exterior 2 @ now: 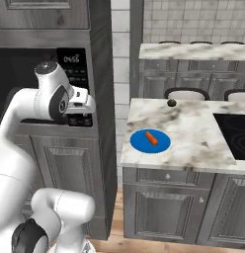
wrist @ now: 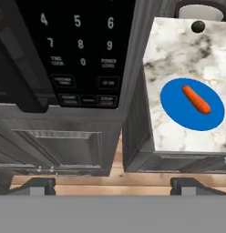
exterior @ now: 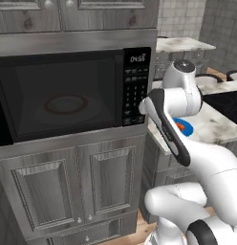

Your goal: Pick the carrot from the counter and place it in the microwave. Then turn on the microwave.

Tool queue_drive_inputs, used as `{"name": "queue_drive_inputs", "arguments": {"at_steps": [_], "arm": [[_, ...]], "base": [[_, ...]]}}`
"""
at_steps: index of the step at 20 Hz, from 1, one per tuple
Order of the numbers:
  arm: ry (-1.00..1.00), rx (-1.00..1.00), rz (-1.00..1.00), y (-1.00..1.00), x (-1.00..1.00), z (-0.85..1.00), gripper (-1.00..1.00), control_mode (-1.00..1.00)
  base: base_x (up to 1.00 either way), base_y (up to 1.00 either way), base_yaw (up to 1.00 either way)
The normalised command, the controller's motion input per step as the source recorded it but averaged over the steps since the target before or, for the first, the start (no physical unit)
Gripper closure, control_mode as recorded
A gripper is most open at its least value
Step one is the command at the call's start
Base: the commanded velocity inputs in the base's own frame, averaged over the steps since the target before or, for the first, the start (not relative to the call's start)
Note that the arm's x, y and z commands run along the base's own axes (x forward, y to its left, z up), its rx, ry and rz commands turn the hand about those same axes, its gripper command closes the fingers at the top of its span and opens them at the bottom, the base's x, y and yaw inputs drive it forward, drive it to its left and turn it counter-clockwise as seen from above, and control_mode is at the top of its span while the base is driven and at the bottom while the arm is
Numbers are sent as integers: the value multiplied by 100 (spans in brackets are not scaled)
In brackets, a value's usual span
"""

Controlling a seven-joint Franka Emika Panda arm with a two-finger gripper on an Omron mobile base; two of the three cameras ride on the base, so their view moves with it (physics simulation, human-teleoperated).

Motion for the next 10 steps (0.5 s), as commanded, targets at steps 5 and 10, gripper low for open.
{"name": "queue_drive_inputs", "arguments": {"at_steps": [5,10], "arm": [[-13,0,0,25,0,0,-100,-100],[-11,-1,-1,23,0,5,-100,-100]], "base": [[0,0,0],[0,0,0]]}}
